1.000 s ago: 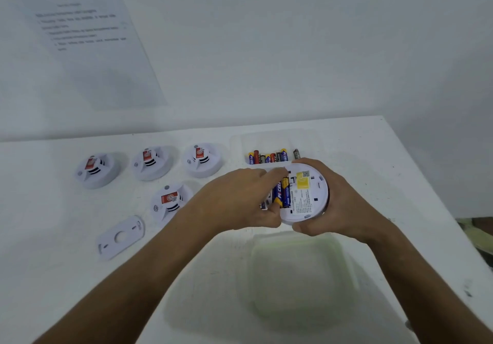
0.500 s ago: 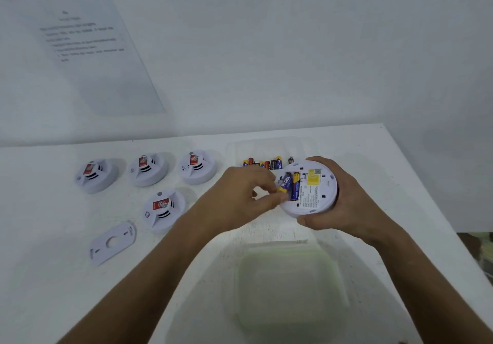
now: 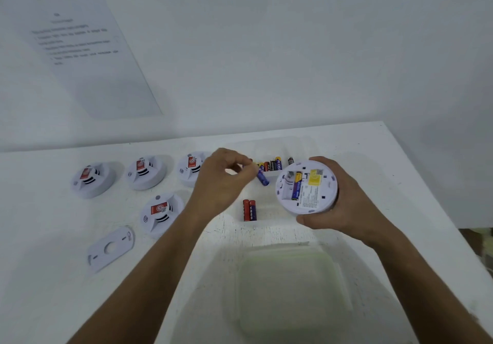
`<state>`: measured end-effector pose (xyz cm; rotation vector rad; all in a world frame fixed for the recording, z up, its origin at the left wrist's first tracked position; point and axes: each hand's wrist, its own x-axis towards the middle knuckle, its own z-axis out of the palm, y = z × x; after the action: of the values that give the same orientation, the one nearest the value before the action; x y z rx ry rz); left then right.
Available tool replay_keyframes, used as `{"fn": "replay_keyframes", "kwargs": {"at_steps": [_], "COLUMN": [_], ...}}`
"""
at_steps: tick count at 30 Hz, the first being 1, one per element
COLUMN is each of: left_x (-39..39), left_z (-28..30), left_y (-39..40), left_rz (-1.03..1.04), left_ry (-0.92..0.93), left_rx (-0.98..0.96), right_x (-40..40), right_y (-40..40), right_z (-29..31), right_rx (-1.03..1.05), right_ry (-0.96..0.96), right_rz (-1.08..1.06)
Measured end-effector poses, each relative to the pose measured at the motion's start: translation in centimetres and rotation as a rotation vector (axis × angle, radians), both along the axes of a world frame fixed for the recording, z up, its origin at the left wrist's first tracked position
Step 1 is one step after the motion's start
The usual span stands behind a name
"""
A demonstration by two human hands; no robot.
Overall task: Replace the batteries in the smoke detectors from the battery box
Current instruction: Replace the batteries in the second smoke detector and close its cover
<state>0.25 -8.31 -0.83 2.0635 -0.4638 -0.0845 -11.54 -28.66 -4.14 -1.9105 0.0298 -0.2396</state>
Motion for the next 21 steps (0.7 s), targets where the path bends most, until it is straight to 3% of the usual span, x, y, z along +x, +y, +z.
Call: {"fn": "replay_keyframes", "kwargs": {"at_steps": [3,6,15,21], "left_x": [1.3,1.5,2.2,2.0], "left_z": [-1.5,-3.1,-4.2,-5.3], "left_y": [0.9,1.0,-0.3,-0.9], "left_rz": [-0.055,-0.132,-0.236,-0.129], "left_ry": [0.027,0.098,0.303,0.178], "left_rx": [0.306,0.435,0.536,0.586], "right_x": [-0.2,-0.2,-0.3,-0.1], "right_y": [-0.5,-0.4,0.2,0.3], "right_z": [-0.1,-0.5,-1.8,-1.8], "right_rx": [-0.026,-0.034,-0.017,-0.037], "right_ry": [0.017,0.047,0.063,0.081], "right_rz": [-0.022,-0.021,-0.019,-0.004]}}
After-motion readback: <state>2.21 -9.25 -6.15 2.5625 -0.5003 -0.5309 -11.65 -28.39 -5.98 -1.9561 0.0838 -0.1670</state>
